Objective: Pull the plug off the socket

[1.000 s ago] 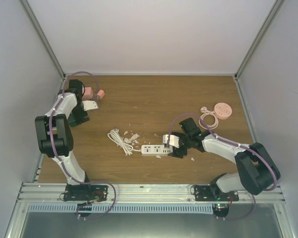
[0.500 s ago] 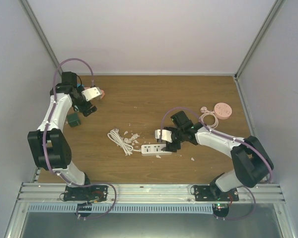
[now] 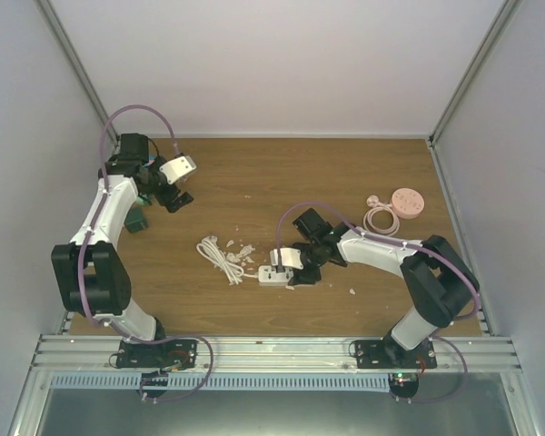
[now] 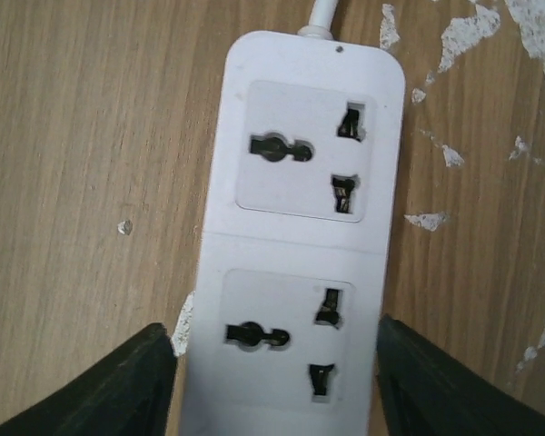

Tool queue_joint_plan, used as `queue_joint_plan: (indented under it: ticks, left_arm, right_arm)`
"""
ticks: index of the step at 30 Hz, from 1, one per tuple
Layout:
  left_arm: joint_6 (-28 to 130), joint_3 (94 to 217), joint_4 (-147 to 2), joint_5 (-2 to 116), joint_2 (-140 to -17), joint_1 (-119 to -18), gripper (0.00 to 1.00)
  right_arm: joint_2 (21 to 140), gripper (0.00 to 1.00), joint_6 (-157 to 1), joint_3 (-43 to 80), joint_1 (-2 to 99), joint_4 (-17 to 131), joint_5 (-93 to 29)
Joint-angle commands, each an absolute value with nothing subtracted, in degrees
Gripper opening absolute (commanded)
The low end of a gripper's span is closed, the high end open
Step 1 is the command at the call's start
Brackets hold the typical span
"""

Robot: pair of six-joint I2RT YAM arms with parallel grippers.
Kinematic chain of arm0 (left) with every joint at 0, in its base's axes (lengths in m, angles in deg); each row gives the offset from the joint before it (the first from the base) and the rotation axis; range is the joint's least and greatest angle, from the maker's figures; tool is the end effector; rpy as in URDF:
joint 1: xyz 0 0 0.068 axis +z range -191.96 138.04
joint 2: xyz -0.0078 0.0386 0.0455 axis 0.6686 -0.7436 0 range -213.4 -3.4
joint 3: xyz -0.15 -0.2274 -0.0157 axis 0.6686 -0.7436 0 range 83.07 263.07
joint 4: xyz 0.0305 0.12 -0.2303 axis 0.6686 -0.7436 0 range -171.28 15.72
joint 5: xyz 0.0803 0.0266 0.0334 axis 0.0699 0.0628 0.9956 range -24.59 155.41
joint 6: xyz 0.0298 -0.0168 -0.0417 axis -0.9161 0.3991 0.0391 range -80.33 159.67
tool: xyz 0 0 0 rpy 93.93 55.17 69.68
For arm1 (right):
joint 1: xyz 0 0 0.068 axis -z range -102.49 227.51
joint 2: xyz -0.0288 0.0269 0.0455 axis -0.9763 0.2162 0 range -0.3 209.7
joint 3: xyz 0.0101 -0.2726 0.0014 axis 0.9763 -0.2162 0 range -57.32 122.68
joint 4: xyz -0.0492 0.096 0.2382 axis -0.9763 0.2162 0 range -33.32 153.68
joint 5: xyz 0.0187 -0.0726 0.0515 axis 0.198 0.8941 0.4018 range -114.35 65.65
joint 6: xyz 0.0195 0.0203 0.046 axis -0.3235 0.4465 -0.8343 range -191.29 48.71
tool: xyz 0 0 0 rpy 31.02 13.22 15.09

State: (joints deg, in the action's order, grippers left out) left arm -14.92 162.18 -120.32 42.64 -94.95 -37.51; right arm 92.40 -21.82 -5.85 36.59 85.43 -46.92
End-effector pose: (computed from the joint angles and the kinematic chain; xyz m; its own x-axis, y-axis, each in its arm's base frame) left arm 0.3353 0.0123 0.2921 -0.3863 0.7238 -0.5718 0.7682 0.5956 0.2349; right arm 0.2123 0.2022 0.1603 0.0738 -0.8649 -0.4965 -0.9972 -0.0703 -0.0257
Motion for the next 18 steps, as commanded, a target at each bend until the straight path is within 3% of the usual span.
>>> queue_joint_plan:
  ticks: [1, 7, 18]
  left_arm:
    - [-12.6, 161.0, -118.0, 39.3, -91.5, -40.7, 0.99]
    - [-11.2, 159.6, -116.5, 40.1, -90.4, -44.8, 0.99]
    - [-8.7, 157.4, -114.8, 39.5, -91.1, -48.7, 0.99]
  right_arm:
    - [92.2, 0.56, -20.8, -6.3, 36.1, 89.2, -44.7]
    - [88.4, 0.44, -18.4, -10.9, 37.7, 90.6, -41.1]
    - [77.0, 0.40, -6.3, -20.4, 52.5, 94.8, -39.1]
